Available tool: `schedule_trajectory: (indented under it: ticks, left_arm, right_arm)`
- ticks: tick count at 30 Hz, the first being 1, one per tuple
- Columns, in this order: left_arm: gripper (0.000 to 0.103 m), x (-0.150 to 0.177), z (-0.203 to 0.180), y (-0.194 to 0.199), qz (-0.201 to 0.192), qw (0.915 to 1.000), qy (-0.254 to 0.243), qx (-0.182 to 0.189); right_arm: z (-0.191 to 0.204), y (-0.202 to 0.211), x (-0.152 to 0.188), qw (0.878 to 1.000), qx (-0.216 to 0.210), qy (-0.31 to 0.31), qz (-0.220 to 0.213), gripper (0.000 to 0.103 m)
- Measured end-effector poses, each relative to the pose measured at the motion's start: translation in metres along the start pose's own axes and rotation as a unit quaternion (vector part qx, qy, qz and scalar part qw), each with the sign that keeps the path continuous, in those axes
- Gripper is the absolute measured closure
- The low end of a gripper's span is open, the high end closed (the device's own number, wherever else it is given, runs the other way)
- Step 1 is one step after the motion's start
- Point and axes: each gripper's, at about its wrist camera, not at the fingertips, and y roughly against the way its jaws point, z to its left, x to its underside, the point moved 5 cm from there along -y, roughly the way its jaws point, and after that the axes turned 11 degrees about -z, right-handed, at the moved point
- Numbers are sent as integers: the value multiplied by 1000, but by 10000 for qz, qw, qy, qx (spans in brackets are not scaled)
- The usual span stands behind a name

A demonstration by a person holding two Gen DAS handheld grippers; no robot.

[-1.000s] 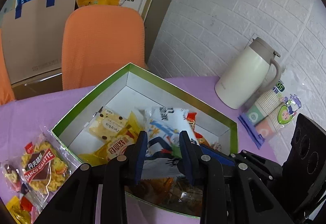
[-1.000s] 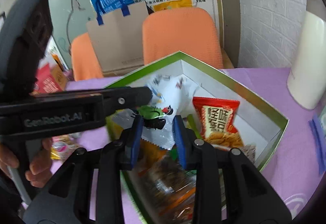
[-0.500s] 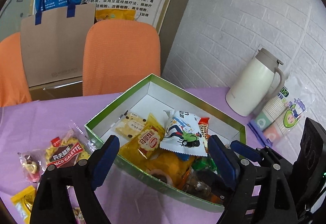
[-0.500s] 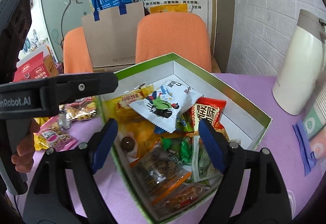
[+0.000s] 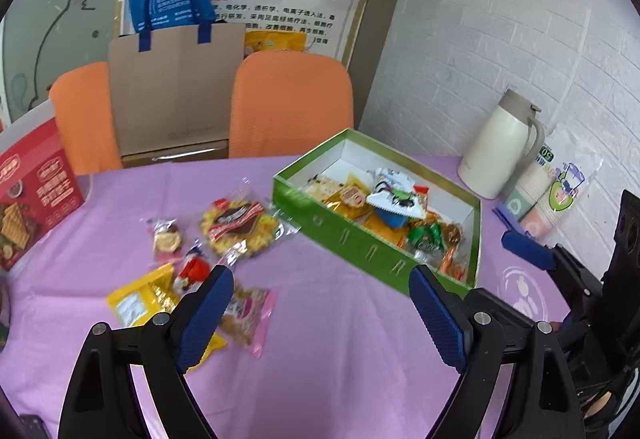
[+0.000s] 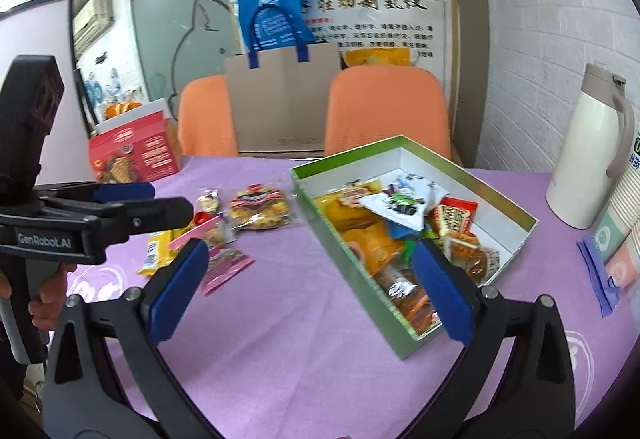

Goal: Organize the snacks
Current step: 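Move both tools back to the snack pile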

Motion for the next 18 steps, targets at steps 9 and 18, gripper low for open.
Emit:
schedule_trajectory:
  ticks: [9,18]
  left_arm:
    - [12,67,64,38,-18,9988,274,-417]
    - [12,101,93,44,141,9980,574,-240]
  right_arm:
    - [51,-17,42,9975,-436,461,296,1]
    - [85,-62,56,9905,-885,737,754,1]
